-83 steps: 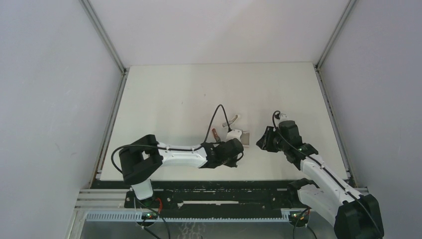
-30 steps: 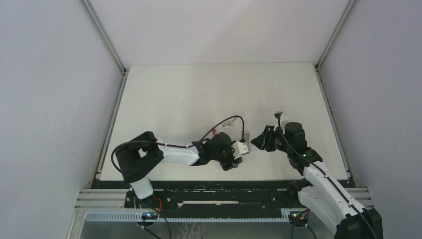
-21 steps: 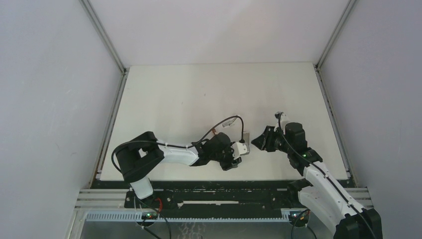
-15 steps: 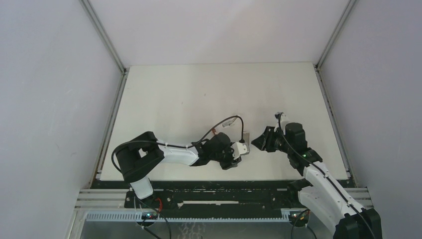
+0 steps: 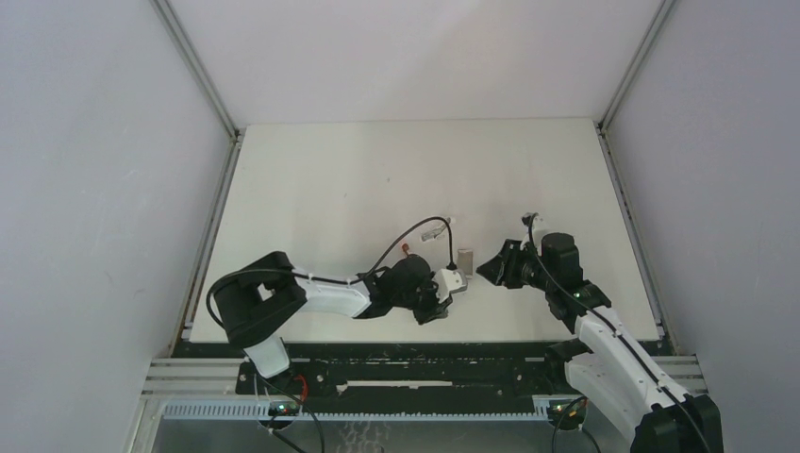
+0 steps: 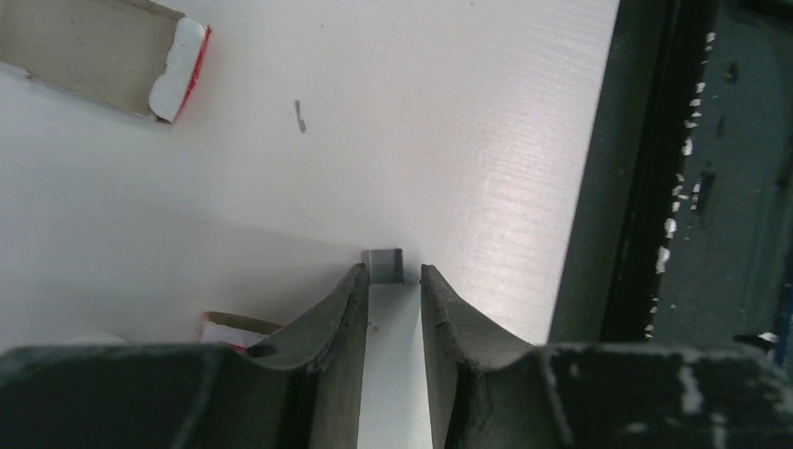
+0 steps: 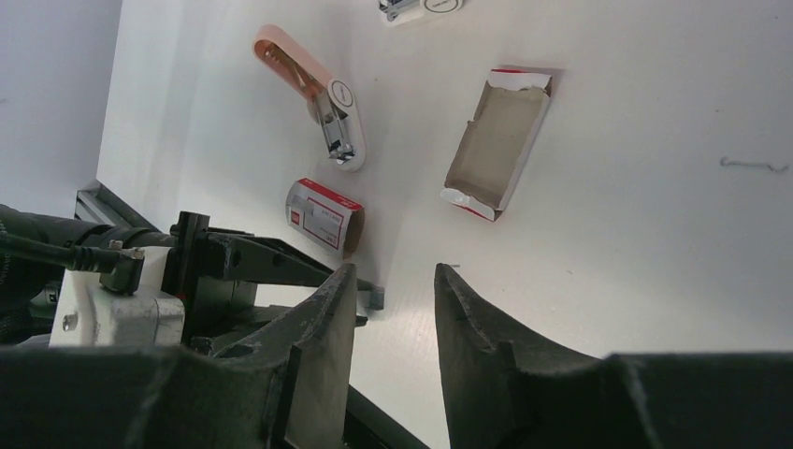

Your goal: Load the staples into the stapler

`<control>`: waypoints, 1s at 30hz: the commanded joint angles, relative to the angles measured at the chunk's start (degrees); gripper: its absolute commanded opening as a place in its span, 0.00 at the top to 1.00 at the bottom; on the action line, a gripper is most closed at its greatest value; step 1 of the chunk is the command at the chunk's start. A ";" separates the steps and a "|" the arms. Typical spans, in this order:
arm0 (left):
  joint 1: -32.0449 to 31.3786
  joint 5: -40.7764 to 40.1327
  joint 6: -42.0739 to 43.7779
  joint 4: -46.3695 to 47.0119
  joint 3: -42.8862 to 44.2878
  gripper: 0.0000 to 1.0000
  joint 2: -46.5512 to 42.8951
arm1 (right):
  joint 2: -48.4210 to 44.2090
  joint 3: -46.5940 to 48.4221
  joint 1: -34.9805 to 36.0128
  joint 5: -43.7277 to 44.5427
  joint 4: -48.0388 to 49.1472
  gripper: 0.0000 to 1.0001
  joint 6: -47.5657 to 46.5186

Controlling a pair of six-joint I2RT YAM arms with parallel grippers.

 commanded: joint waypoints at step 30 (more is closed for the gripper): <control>-4.56 -22.03 -43.67 -17.85 8.16 0.44 -5.46 | 2.09 -0.72 -1.05 5.91 0.00 0.64 4.19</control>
